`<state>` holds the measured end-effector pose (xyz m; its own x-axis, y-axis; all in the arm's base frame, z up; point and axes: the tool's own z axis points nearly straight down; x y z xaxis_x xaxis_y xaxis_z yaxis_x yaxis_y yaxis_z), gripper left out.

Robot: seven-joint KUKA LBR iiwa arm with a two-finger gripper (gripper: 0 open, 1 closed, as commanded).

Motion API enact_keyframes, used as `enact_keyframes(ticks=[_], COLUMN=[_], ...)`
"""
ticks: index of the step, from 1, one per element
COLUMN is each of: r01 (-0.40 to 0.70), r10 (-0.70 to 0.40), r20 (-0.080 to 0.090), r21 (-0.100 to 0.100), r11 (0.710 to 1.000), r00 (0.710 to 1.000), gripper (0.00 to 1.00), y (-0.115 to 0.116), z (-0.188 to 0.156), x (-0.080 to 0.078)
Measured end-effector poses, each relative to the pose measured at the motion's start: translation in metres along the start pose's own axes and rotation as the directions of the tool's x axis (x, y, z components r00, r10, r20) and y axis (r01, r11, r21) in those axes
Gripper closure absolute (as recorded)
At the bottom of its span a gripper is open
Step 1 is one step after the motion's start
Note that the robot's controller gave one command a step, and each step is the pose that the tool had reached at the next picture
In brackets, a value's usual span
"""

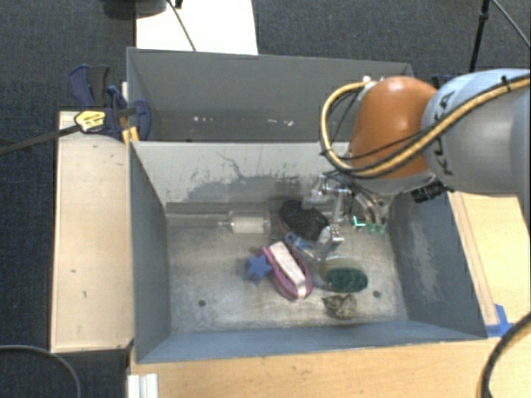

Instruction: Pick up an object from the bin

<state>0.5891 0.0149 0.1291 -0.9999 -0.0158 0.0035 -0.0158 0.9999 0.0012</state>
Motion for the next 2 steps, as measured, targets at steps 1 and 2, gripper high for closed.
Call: enact_keyframes(ticks=[1, 2], r01=[-0.166, -0.482], r10=[0.166, 0.482], r20=[0.032, 0.009], r21=[-0.005, -0.005], r11=[0.986, 0.876], r00=[0.986, 0.876], gripper=[0.0, 0.0], y=[0.022, 0.039], z=[0.03, 0.026], x=[0.002, 0.003])
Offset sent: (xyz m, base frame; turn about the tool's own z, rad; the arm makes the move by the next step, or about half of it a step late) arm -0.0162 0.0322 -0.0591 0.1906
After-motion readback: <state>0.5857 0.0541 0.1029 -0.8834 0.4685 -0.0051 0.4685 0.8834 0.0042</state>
